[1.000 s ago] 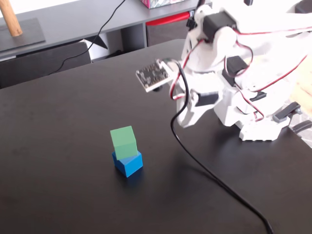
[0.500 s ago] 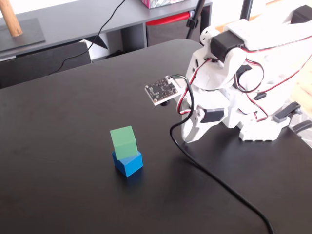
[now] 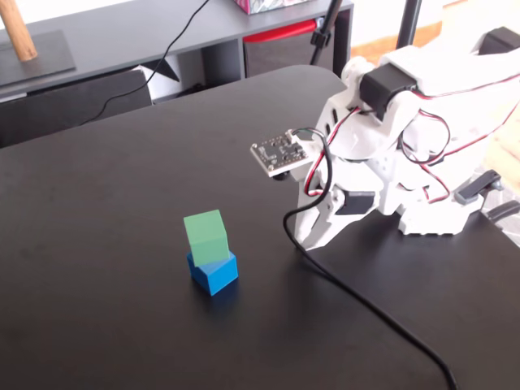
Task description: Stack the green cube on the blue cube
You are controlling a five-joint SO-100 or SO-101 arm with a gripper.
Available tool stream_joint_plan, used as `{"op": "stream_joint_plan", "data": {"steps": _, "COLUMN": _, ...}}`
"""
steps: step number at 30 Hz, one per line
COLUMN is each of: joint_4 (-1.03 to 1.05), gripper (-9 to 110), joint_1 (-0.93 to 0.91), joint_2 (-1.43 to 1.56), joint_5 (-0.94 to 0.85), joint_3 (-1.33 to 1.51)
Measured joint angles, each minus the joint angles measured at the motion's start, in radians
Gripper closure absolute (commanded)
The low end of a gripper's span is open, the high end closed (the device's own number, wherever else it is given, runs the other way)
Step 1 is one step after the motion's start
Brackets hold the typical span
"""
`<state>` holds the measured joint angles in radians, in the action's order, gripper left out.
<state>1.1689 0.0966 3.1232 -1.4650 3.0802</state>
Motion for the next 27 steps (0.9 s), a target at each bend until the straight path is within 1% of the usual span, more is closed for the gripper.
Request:
{"op": "stream_joint_plan", "data": {"steps": 3, "joint_4": -0.006, "gripper": 101, "joint_1": 0.015, "joint_2": 0.029, "joint_5": 0.003, "joint_3": 0.0}}
{"op": "stream_joint_plan", "data": {"steps": 6, "joint_4": 0.031, "gripper": 101, "joint_1": 0.037, "joint_2": 0.1, "joint_5": 0.002, "joint_3": 0.0}}
{"op": "stream_joint_plan", "data": {"steps": 14, "joint_4": 0.175, "gripper": 101, "joint_1": 0.02, "joint_2": 0.164, "joint_5": -0.137, "joint_3": 0.0}}
{"op": "stream_joint_plan", "data": {"steps": 19, "joint_4": 0.192, "gripper": 100, "joint_1": 0.018, "joint_2": 0.164, "joint_5": -0.14, "joint_3": 0.0}}
{"op": "stream_joint_plan", "data": {"steps": 21, "joint_4": 0.193, "gripper": 100, "joint_1": 0.018, "joint_2": 0.164, "joint_5": -0.115, "joint_3": 0.0}}
{"op": "stream_joint_plan", "data": {"steps": 27, "joint_4": 0.198, "gripper": 98, "joint_1": 0.018, "joint_2": 0.166, "joint_5": 0.032, "joint_3": 0.002}}
